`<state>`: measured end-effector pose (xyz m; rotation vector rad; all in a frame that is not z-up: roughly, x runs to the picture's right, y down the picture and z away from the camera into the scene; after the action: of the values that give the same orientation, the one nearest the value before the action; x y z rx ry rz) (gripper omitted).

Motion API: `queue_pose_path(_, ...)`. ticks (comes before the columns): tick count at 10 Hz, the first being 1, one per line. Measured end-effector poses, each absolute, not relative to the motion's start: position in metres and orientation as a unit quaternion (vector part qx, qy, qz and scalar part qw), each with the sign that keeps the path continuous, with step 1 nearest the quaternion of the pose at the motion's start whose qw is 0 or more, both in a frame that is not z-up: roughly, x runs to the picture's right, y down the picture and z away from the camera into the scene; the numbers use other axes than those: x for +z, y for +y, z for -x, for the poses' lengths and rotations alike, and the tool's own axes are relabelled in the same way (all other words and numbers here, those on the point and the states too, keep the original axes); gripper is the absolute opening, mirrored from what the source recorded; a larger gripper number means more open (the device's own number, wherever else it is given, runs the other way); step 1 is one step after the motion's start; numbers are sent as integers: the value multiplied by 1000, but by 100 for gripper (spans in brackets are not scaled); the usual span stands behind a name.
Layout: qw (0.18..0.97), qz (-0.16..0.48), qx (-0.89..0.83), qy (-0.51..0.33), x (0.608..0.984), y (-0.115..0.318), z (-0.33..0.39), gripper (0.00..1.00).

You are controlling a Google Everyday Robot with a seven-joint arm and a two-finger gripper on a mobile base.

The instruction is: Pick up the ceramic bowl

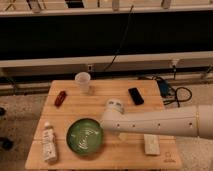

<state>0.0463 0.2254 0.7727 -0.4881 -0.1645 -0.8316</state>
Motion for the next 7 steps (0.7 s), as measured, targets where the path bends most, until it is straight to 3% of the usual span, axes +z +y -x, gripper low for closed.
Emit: queue_pose_path(7, 865, 237, -419, -142, 740, 231, -20, 80)
